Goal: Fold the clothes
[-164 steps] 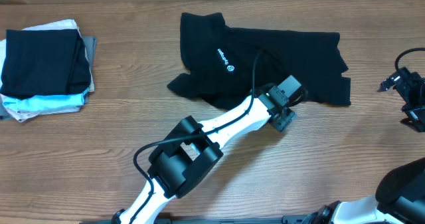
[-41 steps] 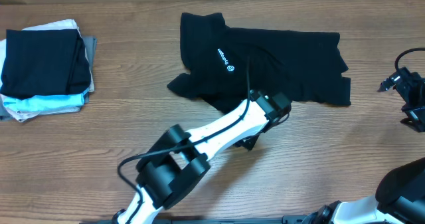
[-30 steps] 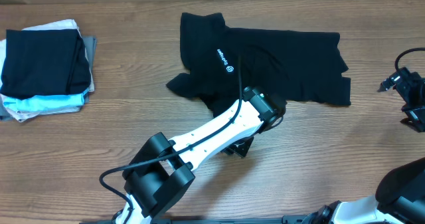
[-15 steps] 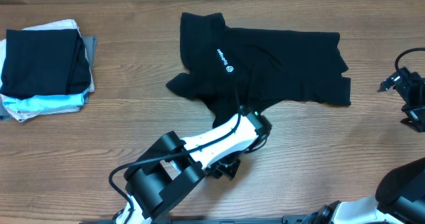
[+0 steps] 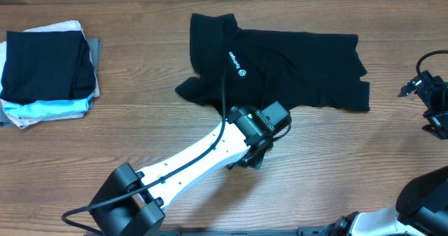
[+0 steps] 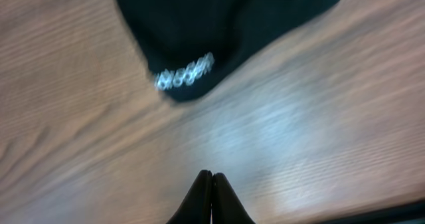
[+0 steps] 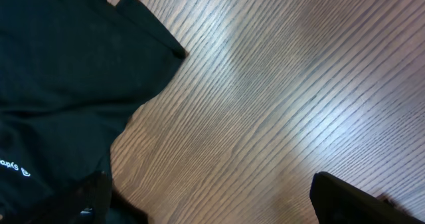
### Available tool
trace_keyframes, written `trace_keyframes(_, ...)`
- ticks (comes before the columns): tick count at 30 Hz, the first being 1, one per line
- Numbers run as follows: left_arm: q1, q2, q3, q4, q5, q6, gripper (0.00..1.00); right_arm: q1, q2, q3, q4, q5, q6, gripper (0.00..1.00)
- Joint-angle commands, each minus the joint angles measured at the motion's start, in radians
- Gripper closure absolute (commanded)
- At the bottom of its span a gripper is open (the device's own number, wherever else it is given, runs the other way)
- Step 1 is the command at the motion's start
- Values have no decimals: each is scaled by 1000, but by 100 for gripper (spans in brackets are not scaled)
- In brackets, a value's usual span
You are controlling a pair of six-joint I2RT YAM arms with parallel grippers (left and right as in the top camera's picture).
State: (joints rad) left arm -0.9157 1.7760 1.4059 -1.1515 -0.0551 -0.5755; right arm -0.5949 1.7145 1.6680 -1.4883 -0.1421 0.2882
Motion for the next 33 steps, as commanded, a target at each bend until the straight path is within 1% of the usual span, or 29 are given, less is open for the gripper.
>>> trace_keyframes(1,15,35,-17,60,6,-24,96,-1,-19,16,3,0,4,0)
trace_keyframes(5,38,111,-28,138,11,-37,96,-1,-19,16,3,0,4,0)
trace_keyframes(11,98,205,-28,181,-4,-50,96,-1,-19,16,3,0,4,0)
trace_keyframes(17,186,261,-28,192,63,-48,96,-1,-19,16,3,0,4,0)
trace_keyframes(20,216,278,-28,192,113,-25,96,-1,-19,16,3,0,4,0)
trace_keyframes(23,229,287,-29,158,134,-7,96,-1,-19,16,3,0,4,0)
trace_keyframes(28,222,291,-35,32,124,27,96,-1,-19,16,3,-1,4,0)
trace_keyframes(33,220,290,-111,-25,124,29,96,-1,-19,16,3,0,4,0)
